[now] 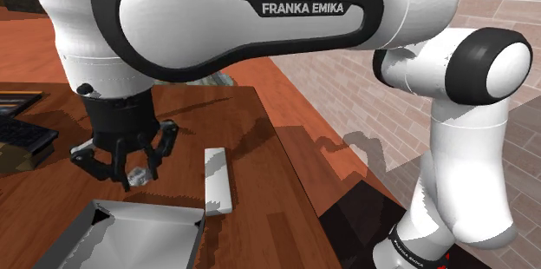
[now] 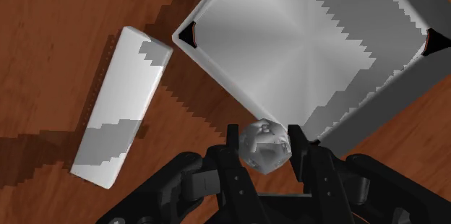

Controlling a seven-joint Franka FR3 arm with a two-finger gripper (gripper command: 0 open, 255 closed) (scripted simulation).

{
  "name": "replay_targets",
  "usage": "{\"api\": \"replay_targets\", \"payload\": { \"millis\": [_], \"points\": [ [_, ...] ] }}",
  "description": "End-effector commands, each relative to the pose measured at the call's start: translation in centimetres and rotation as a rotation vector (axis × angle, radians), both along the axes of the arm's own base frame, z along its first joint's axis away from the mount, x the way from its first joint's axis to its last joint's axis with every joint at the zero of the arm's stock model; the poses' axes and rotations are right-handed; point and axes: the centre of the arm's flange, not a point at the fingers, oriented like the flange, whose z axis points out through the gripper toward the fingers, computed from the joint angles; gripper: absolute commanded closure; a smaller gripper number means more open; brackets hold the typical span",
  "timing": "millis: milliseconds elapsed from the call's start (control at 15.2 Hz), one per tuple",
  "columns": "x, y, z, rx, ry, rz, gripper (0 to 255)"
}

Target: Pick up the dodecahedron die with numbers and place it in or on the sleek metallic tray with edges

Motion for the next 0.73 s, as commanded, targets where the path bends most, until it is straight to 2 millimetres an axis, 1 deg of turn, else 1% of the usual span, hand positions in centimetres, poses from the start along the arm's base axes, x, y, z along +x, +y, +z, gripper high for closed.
{"api": "replay_targets", "payload": {
  "millis": [0,264,660],
  "points": [
    [-2.2,1.9,0.0,0.0,0.0,-0.001,255],
    [-6.3,5.7,0.0,0.0,0.0,-0.001,255],
    [-6.3,5.7,-3.1,0.0,0.0,-0.001,255]
  ]
}}
